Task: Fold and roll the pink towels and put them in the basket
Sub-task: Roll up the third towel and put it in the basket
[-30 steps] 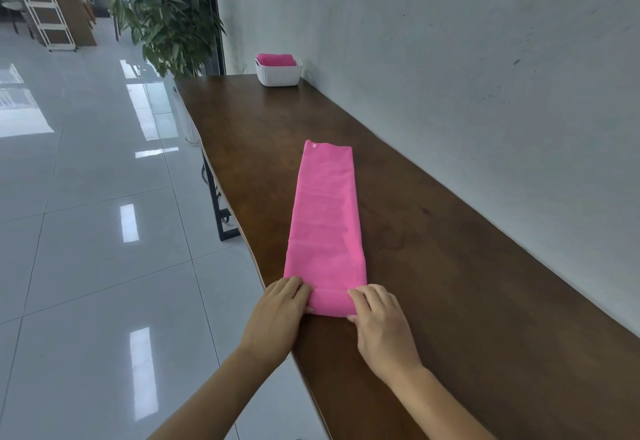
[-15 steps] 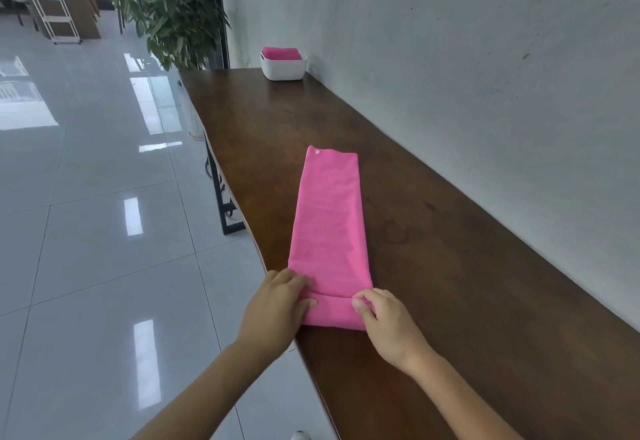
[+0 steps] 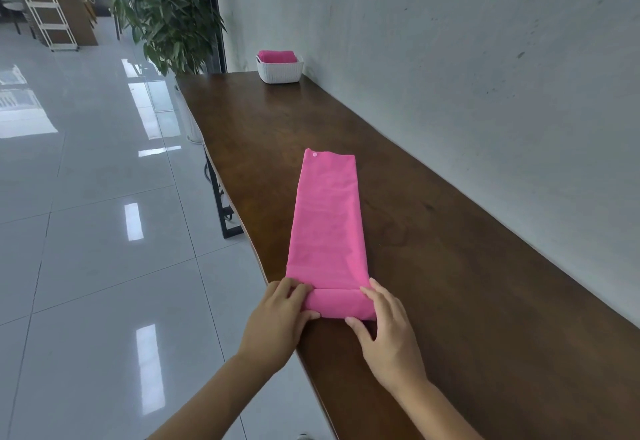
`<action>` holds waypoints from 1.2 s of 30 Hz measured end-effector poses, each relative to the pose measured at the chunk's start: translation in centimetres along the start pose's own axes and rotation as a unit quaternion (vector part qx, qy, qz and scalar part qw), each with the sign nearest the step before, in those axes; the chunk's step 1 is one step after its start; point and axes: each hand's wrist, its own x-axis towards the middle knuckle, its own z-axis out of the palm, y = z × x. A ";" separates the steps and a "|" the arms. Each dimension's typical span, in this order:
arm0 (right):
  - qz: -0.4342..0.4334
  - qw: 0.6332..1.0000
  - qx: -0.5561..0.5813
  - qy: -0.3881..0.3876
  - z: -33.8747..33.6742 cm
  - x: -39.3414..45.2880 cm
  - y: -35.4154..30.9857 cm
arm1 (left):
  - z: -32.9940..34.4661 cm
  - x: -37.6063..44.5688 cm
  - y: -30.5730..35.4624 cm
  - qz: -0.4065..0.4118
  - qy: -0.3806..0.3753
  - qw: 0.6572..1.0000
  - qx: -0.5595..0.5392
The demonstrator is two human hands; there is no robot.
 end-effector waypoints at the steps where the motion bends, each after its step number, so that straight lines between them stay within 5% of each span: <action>1: -0.003 1.000 0.000 -0.012 0.1 -0.1 0.2 | -0.1 0.1 -0.1 -0.011 -0.013 1.000 -0.015; 6: -0.009 1.000 0.020 -0.019 -0.5 0.6 0.5 | -1.3 0.8 -0.2 -0.044 -0.073 0.994 -0.066; 12: 0.021 0.991 0.039 -0.124 -2.4 0.8 0.7 | -2.7 1.9 -0.7 -0.103 -0.169 0.966 -0.165; 15: 0.048 0.989 0.066 -0.121 -2.6 1.1 0.8 | -2.7 1.7 -0.1 -0.132 -0.143 0.972 -0.131; 21: 0.094 0.984 0.081 -0.127 -2.2 3.3 0.6 | -0.6 -0.2 1.1 -0.053 0.001 0.998 -0.022; 27: 0.163 0.973 0.117 -0.117 -1.7 5.9 0.7 | 0.5 0.3 -0.8 -0.025 -0.039 0.999 0.001; 31: 0.064 0.996 0.030 0.047 -0.8 5.4 0.7 | -0.5 2.3 -1.3 -0.008 -0.061 0.998 -0.016; 36: -0.036 0.998 -0.035 0.034 -0.3 2.8 1.1 | -2.5 3.3 -1.5 -0.008 -0.163 0.985 -0.050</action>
